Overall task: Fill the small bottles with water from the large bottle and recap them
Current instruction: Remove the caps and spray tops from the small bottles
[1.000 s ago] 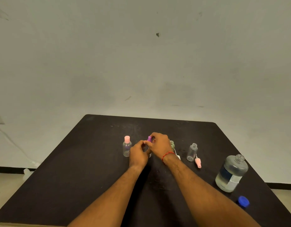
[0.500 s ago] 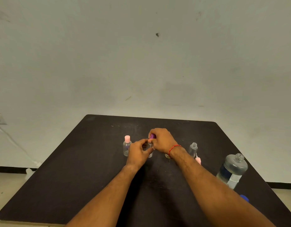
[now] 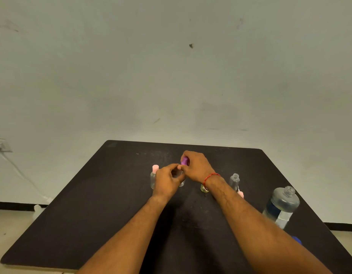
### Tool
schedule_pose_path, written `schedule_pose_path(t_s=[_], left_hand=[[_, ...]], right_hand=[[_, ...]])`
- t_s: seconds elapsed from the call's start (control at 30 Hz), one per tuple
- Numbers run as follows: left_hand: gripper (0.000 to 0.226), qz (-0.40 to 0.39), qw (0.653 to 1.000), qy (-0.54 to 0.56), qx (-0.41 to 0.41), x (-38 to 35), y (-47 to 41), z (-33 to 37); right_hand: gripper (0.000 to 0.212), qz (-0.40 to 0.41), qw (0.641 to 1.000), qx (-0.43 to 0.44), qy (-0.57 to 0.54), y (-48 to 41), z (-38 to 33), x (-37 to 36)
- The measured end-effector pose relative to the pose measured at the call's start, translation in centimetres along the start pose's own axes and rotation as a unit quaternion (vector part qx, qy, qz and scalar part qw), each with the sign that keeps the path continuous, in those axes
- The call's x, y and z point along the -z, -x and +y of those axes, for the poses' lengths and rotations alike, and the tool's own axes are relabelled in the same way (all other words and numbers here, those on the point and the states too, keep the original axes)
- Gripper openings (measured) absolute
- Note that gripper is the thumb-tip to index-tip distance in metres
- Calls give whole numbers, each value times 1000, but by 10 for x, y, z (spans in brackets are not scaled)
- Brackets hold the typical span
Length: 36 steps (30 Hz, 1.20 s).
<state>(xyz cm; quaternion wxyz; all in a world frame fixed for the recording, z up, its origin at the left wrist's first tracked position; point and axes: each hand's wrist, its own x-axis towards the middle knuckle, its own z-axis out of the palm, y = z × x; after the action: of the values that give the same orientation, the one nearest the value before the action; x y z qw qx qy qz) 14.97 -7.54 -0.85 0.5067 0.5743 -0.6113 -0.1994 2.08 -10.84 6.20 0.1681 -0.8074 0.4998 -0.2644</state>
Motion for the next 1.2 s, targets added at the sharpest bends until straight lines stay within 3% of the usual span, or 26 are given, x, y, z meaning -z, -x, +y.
schedule_pose_path(t_s=[0.1,0.2,0.33,0.43,0.53,0.6,0.7,0.83,1.0,1.2], left_hand=[[37,4,1000,-8,9,2,0,1],[32,7,1000,2,14,3,1,1],[31,15,1000,-10,16,3,2,1],[38,16,1000,-19,10,5,3,2],[42,16,1000,-25,10,5,4,1],[41,16,999,-26,12,5,5,1],[40,15,999,-23,18,3,7,3],[43,10,1000,-16,19,0,11,3],[46,7,999,-22,46,0,12,-6],[43,24,997,-20,74,-4,8,-13]], right_hand=[[25,-24,997,14,-71,1,-2,3],[41,-32,991,13,-129,6,-6,7],[24,19,997,-41,-65,5,-9,9],[9,-8,999,-31,-41,5,-8,12],[36,-62,996,9,-68,7,-9,15],[42,-50,996,-3,-79,9,-10,15],[27,-8,999,-47,-27,6,-9,13],[7,-26,999,-35,20,6,-9,14],[19,-17,999,4,34,5,-13,30],[17,75,997,-5,-7,14,-5,46]])
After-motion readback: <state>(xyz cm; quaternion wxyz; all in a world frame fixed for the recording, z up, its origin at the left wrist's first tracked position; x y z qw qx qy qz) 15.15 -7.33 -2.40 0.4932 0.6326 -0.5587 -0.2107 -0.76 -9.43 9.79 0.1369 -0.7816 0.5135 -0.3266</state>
